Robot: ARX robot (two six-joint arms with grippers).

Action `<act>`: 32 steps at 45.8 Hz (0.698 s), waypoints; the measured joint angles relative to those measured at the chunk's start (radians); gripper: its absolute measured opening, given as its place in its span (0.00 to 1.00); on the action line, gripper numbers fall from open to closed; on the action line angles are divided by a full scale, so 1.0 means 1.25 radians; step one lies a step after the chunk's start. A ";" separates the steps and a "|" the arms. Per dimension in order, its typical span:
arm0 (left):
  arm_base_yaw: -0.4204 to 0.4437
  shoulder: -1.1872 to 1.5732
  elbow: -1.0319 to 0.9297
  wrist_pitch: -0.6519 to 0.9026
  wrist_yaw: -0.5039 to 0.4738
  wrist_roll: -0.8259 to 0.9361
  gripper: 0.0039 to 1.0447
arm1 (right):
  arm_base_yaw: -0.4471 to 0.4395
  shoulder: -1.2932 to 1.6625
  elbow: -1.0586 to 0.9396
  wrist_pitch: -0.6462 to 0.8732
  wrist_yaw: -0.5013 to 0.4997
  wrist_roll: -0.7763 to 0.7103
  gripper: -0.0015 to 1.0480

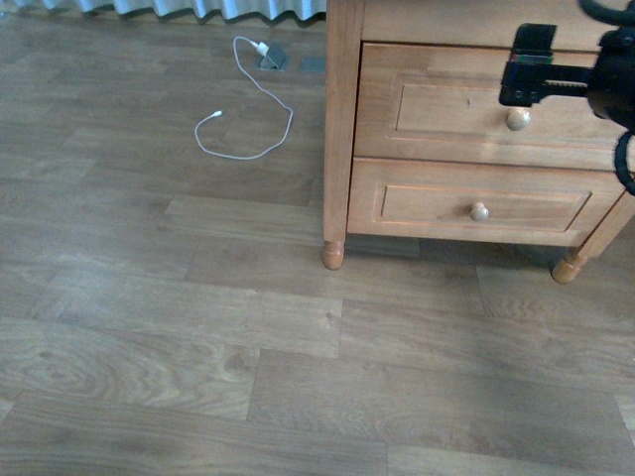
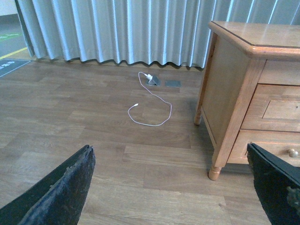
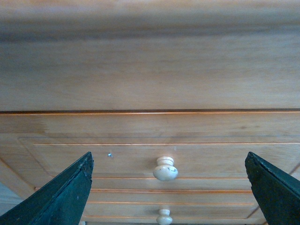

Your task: Put charger into drawer

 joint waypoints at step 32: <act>0.000 0.000 0.000 0.000 0.000 0.000 0.94 | -0.180 -1.051 -0.526 -0.513 -0.130 0.109 0.92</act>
